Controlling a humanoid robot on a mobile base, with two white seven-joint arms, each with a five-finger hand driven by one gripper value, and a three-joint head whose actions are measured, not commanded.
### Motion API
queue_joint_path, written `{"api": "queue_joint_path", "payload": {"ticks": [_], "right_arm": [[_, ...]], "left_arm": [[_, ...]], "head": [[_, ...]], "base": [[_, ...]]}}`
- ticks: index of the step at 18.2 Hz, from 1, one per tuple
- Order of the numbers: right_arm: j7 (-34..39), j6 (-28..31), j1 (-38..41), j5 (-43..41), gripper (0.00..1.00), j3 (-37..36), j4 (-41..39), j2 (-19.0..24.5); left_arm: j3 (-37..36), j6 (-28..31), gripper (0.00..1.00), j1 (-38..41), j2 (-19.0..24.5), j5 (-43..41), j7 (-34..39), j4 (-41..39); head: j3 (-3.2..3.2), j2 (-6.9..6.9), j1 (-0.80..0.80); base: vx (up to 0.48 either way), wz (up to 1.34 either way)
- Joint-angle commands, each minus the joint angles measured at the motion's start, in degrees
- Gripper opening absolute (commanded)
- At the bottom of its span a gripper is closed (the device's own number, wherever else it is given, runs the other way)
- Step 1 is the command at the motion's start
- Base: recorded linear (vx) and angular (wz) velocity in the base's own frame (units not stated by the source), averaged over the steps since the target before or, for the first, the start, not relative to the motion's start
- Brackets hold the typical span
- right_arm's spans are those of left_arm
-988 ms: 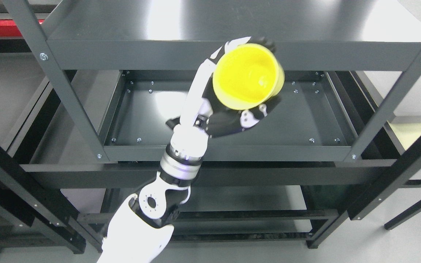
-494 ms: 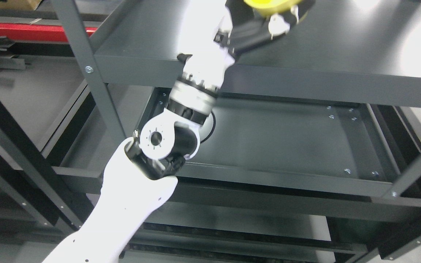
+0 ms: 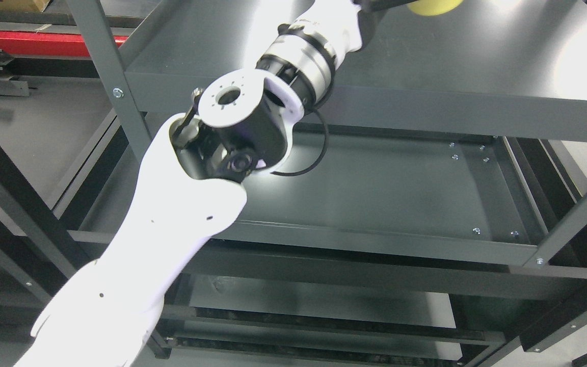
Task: Place yellow IKEA cup on middle right shelf
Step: 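Raise the cup with the left hand up onto the upper shelf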
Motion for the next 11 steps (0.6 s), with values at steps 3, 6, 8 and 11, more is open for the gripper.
{"api": "queue_joint_path", "payload": {"ticks": [3, 6, 8, 11], "right_arm": [[0.21, 0.11, 0.77, -1.41, 0.99, 0.97, 0.0, -1.0], [0.21, 0.11, 0.77, -1.41, 0.99, 0.97, 0.0, -1.0], [0.21, 0.11, 0.77, -1.41, 0.99, 0.97, 0.0, -1.0], [0.21, 0.11, 0.77, -1.41, 0.99, 0.97, 0.0, -1.0]], "left_arm": [[-0.72, 8.92, 0.0, -6.9, 1.0, 8.13, 1.58, 9.89], [0.69, 12.18, 0.02, -6.46, 1.0, 6.82, 1.75, 10.7], [0.69, 13.32, 0.04, -5.85, 1.0, 4.8, 1.75, 10.7], [0.69, 16.74, 0.3, -5.06, 1.0, 4.53, 1.58, 10.7]], "head": [[0.0, 0.0, 0.0], [0.0, 0.0, 0.0], [0.0, 0.0, 0.0], [0.0, 0.0, 0.0]], "base": [[-0.021, 0.01], [-0.004, 0.01], [0.0, 0.0], [0.0, 0.0]]}}
